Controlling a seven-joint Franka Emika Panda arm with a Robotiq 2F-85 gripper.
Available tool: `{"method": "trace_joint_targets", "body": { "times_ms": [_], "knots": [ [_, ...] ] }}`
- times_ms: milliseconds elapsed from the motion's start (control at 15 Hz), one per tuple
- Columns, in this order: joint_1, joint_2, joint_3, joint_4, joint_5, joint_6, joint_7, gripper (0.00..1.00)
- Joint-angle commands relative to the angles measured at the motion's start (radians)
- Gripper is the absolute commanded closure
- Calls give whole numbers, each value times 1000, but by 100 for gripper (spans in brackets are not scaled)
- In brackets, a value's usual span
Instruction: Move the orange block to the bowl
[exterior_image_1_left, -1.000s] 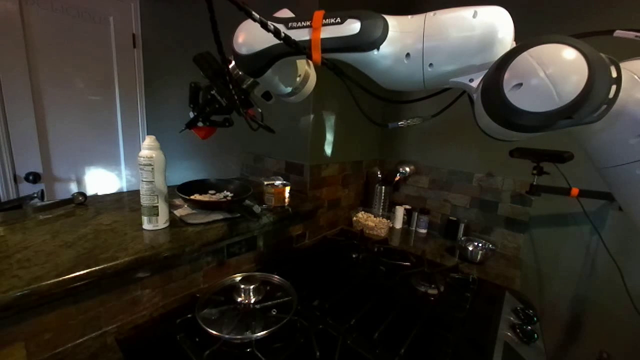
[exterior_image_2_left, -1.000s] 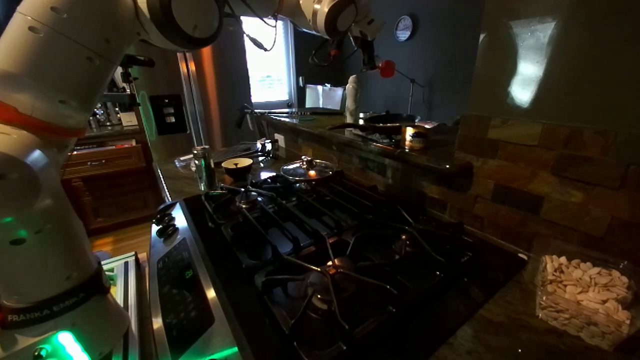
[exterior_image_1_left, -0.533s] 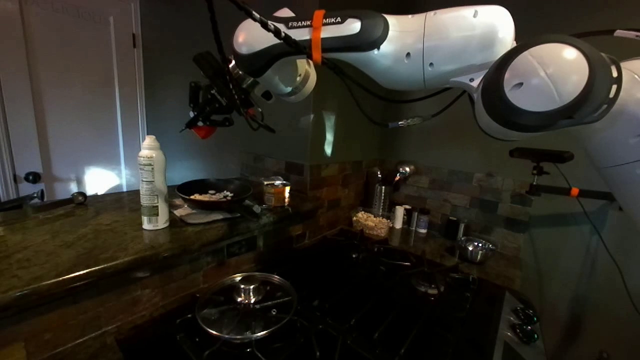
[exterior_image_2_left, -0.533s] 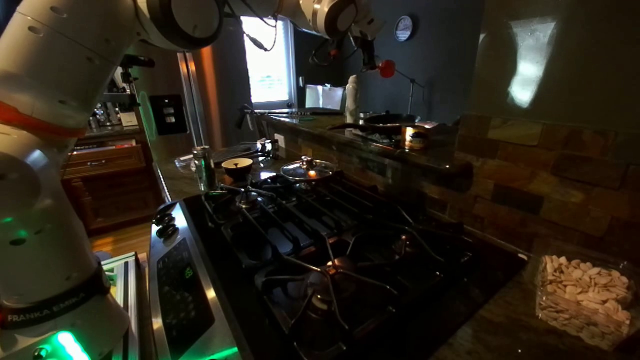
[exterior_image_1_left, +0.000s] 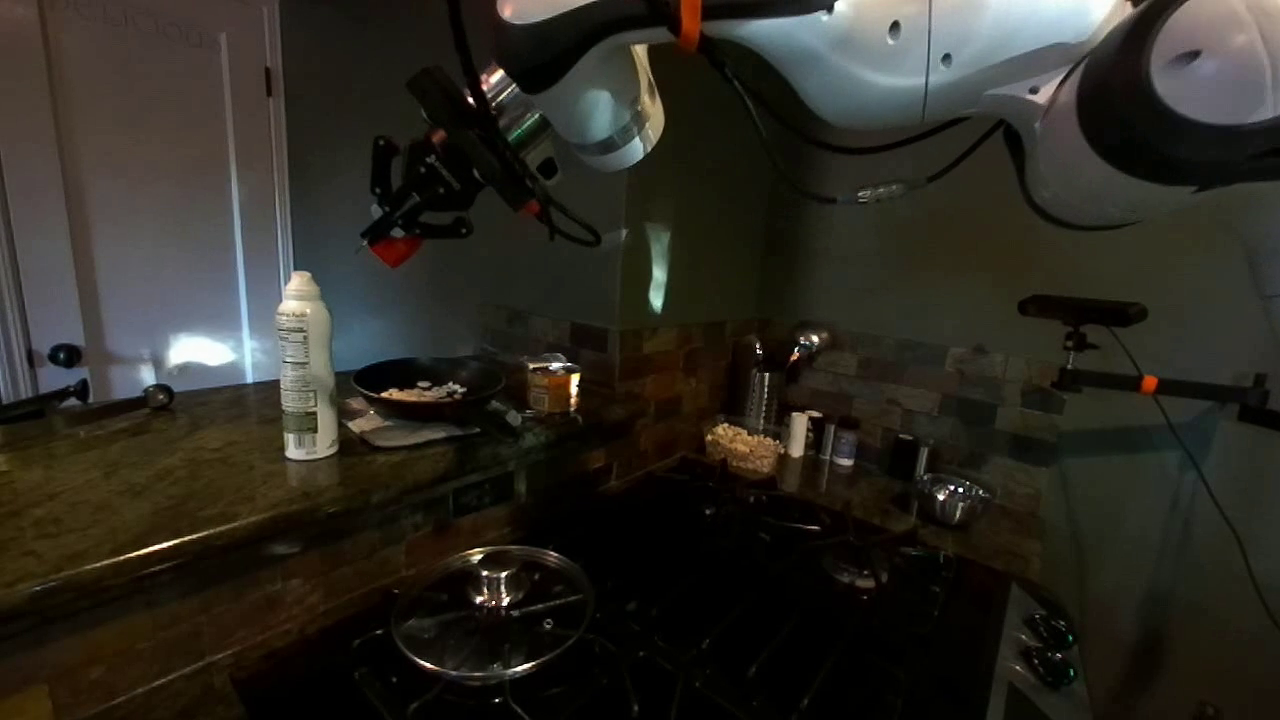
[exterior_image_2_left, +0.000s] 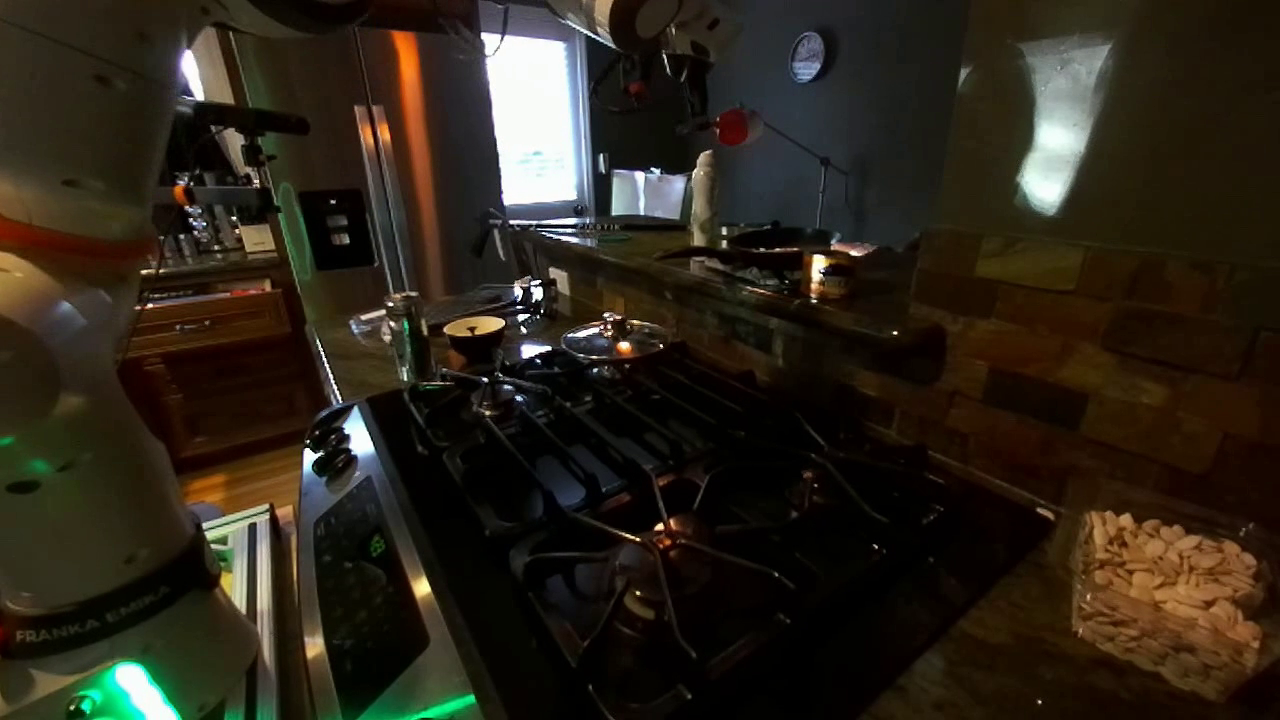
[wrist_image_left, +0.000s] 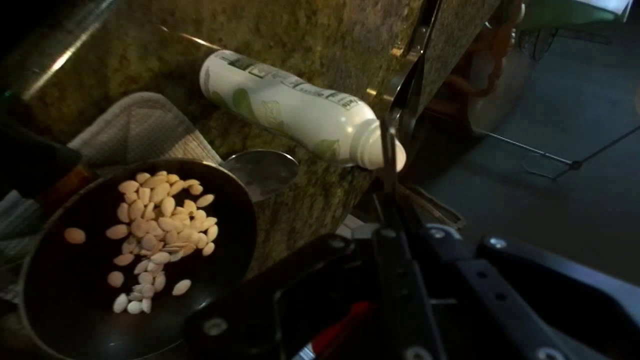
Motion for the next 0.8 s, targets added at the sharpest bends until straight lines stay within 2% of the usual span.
{"method": "trace_joint_targets", "body": {
  "times_ms": [0,200,267,333,467,733],
  "knots": [
    [-37,-169,22,-245,85,3,-16,99],
    [-37,-258,67,-386,155,18,-157,99],
    [34,-287,8,-429,193,60,-185,99],
    [51,-187,-28,-277,139,1,-124,99],
    [78,-205,-41,-297,141,8,-129,96],
    [79,-195,-62,-286,140,8,-128,96]
  ]
}}
